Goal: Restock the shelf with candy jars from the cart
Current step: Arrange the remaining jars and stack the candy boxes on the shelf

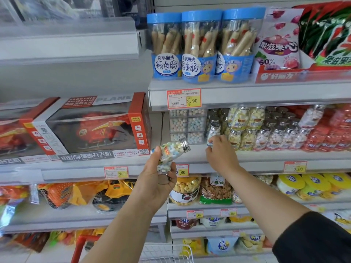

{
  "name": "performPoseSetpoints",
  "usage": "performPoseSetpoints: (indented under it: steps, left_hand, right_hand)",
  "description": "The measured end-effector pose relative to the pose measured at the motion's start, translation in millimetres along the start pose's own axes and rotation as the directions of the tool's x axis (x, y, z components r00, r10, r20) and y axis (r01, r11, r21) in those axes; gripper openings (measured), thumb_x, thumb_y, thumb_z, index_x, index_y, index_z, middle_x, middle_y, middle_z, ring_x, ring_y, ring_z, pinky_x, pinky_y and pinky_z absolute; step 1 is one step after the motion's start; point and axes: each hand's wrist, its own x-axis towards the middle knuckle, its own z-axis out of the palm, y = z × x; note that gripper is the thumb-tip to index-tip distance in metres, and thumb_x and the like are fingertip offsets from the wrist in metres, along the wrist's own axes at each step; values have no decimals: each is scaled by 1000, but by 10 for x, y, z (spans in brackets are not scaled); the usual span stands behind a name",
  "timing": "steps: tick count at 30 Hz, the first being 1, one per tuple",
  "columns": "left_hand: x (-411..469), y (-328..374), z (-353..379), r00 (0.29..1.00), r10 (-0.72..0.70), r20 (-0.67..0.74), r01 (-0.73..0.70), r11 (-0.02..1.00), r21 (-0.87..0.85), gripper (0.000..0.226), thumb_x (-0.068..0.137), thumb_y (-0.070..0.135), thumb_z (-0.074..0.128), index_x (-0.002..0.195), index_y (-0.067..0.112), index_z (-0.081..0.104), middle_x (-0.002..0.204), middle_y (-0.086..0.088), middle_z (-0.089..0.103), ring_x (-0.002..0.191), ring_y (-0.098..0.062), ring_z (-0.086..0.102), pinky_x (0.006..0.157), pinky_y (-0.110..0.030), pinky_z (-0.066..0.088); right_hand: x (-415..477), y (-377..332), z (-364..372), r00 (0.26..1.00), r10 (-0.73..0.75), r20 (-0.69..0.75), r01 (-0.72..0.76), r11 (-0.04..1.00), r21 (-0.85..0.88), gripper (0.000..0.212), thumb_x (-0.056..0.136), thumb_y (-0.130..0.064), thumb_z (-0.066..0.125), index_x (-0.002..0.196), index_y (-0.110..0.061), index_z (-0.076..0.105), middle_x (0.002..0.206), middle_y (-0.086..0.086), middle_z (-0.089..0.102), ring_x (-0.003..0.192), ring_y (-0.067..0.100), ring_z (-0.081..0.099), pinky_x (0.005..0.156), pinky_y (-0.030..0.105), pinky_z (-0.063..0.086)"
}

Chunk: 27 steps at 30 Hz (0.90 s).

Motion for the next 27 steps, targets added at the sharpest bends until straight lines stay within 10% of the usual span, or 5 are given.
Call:
performPoseSetpoints:
  steps: [11, 15, 20, 27]
  left_hand:
    - [76, -36, -25, 1000, -27, -4, 27, 1000, 8, 55, 70, 37, 77, 116, 9, 66, 105, -11, 69, 77, -19, 62, 79, -26, 48]
    - [106, -73, -47, 999, -34, 1, 34, 999, 20, 56, 78, 39, 74, 125, 10, 62, 113, -12, 66, 79, -18, 63, 67, -23, 52]
    - [134, -213, 29, 999, -16, 34, 12, 993, 121, 55, 86, 40, 70, 131, 10, 57, 116, -10, 67, 82, -17, 61, 59, -22, 51]
    - [110, -518, 270, 978, 33, 207, -118, 902, 416, 59, 74, 48, 73, 119, 16, 53, 111, -3, 73, 101, -20, 68, 77, -32, 52]
  right_hand:
    - [-1, -34, -52, 1000, 9, 20, -9, 1000, -9, 32, 97, -21, 47, 126, -10, 52, 126, 9, 48, 109, 27, 53, 89, 39, 48]
    - [-231, -84, -212, 994, -53, -97, 78, 959, 273, 27, 96, -19, 55, 123, -16, 58, 120, 0, 56, 110, 17, 55, 91, 33, 47]
    - [-722, -365, -537, 932, -110, 346, -228, 565, 793, 49, 85, -60, 62, 125, -34, 57, 116, -13, 66, 102, 5, 66, 94, 36, 50]
    - [-883, -322, -632, 945, 21, 326, -325, 172, 930, 50, 66, -39, 82, 107, -12, 67, 101, 6, 75, 95, 22, 72, 85, 39, 55]
